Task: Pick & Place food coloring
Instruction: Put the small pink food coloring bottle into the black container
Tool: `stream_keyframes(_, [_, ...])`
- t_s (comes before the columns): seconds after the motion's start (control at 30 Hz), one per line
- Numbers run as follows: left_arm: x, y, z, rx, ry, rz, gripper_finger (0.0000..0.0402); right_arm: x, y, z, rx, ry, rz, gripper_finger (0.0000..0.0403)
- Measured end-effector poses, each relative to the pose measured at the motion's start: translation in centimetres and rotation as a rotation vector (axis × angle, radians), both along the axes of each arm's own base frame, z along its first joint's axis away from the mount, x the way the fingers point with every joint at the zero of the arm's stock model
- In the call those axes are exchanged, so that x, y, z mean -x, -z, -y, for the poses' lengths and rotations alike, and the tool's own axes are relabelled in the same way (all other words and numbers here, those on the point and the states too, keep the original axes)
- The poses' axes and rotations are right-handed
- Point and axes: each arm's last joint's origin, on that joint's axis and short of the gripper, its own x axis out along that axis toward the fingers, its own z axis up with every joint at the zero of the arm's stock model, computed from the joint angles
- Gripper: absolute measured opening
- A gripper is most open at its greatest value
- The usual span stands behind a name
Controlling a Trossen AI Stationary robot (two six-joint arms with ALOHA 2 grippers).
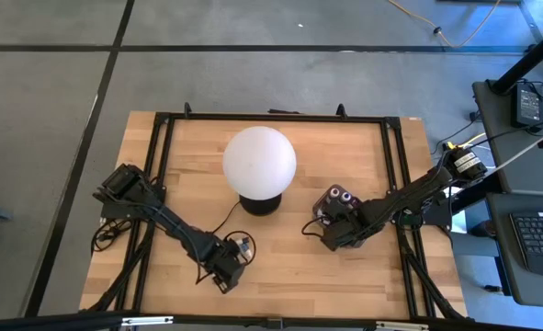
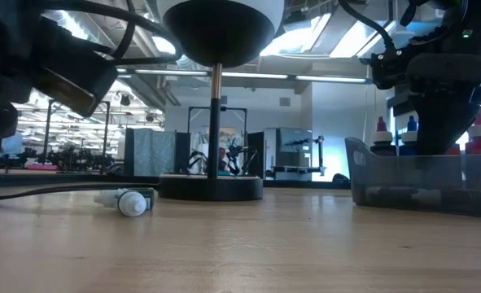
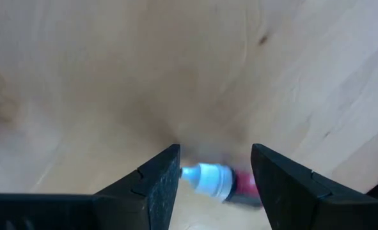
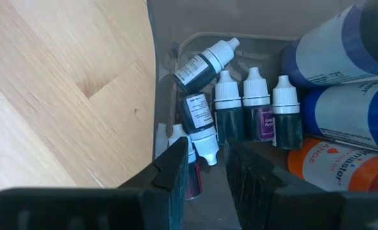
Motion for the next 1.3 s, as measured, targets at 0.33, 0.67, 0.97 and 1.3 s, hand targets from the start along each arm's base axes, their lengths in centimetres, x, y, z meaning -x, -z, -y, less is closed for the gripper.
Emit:
stream_keyframes(0.33, [0.6, 0.1, 0.3, -0.016, 0.204, 0.006, 0.0189, 0.0, 0.0, 0.1, 0.022, 0.004, 0.011, 0.0106])
stream_keyframes(0.67, [1.3, 0.1, 1.3, -0.081, 0.510, 0.088, 0.0189, 0.0, 0.0, 0.1, 0.031, -0.024, 0.005, 0.0106])
stream_keyframes(0.97, [1.2, 0.0, 1.3, -0.091, 0.522, 0.099, 0.0189, 0.0, 0.0, 0.1, 0.031, -0.024, 0.005, 0.0106])
stream_keyframes(1.3, [1.1, 0.0, 1.2, -0.082, 0.502, 0.098, 0.0200, 0.0, 0.0, 0.1, 0.031, -0.025, 0.005, 0.0106])
